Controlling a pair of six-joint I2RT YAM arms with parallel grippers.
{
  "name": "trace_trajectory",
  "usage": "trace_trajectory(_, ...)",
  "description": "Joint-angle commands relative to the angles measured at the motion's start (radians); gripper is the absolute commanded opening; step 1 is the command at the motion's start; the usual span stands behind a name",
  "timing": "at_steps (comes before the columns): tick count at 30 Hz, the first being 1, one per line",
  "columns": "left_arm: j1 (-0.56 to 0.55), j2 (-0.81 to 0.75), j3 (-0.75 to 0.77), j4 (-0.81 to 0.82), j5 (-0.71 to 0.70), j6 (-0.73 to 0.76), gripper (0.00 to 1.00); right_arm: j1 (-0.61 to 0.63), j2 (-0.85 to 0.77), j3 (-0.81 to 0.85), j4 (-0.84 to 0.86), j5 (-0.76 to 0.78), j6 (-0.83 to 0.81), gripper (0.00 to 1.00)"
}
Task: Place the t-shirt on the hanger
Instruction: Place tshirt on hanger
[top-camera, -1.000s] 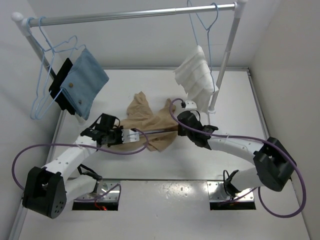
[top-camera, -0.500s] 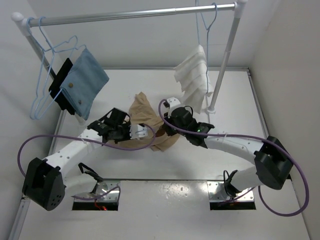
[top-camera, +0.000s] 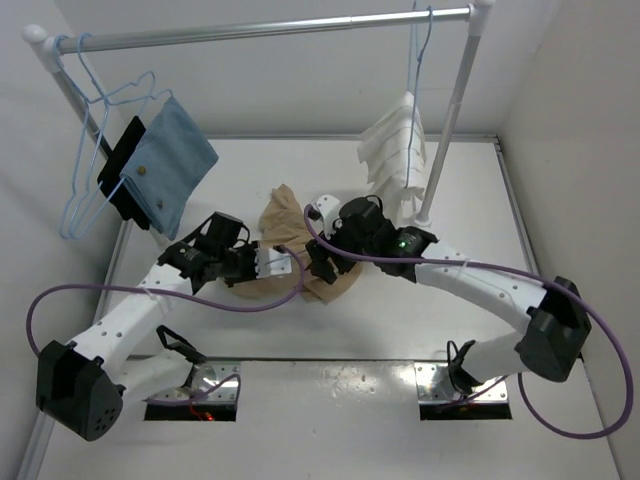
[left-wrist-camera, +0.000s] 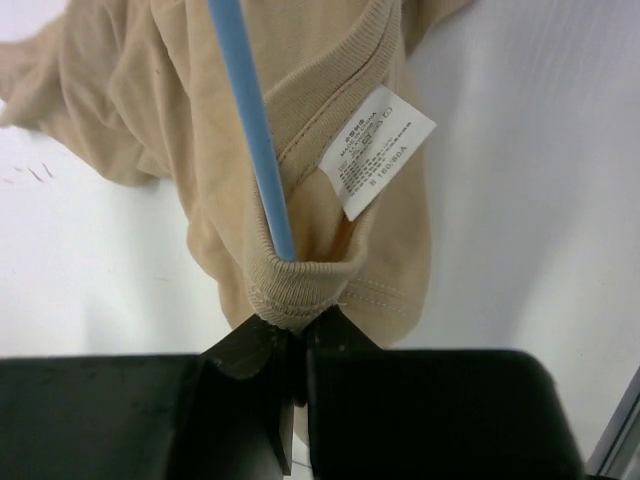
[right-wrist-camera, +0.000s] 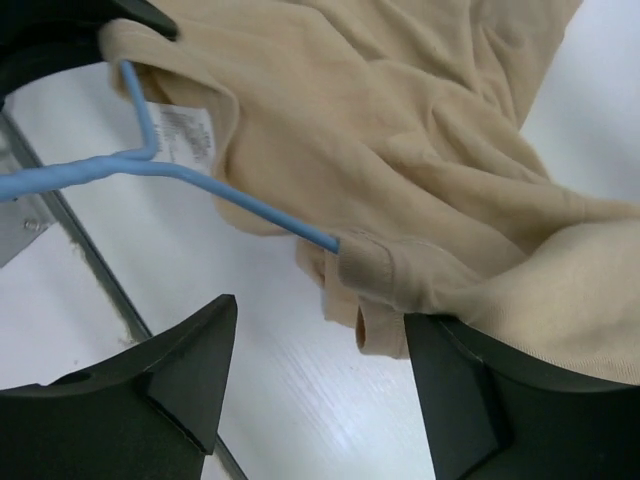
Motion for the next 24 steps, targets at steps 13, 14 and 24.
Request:
trace_trajectory(13, -0.001, 0.012, 0.085, -0.060, 0.120, 0.145, 0.00, -0.003, -0.089, 0.314, -0.333, -0.184, -0.235, 0.71)
trace_trajectory(14, -0.001, 0.012, 0.095, -0.060, 0.120, 0.145, 0.00, -0.003, -0.099, 0.282, -0.319, -0.184, -0.244, 0.71)
trace_trajectory(24, 0.008, 0.000, 0.126, -0.114, 0.229, 0.200, 0.00, 0.006, -0.018, 0.161, -0.132, -0.201, -0.211, 0.68)
